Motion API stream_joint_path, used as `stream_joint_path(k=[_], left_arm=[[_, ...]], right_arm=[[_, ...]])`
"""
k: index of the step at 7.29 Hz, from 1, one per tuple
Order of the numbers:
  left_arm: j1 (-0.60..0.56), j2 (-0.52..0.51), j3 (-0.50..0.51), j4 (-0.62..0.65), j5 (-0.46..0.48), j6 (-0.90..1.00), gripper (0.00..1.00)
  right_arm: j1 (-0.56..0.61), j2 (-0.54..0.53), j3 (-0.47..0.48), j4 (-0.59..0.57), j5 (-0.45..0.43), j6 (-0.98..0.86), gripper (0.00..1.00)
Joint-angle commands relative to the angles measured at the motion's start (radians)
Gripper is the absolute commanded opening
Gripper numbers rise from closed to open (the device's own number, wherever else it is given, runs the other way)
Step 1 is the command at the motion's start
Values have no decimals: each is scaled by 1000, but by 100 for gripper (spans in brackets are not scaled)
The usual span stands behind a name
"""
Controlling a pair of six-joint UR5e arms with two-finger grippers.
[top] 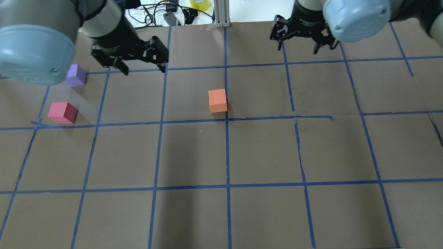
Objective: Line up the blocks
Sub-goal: 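Raise the right gripper away while the left gripper reaches to the orange cube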
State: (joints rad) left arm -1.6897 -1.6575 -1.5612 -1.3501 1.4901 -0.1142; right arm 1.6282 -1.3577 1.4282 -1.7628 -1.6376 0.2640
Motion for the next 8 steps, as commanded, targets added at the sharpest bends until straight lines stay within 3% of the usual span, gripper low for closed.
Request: stream_joint_path(k=[1,4,6,8], left_arm=[[-112,-167,0,144,-8,-91,100],[-149,-345,3,316,-10,-122,100],[-156,-450,3,426,-14,-137,100],[-159,-507,3,440,-17,-150,100]], right_arm=[[-31,-34,5,80,-36,-58,100],[-42,-58,23,108,4,-251,100],[-47,-90,87,97,5,-252,100],[-66,-93,92,101,5,-247,100]])
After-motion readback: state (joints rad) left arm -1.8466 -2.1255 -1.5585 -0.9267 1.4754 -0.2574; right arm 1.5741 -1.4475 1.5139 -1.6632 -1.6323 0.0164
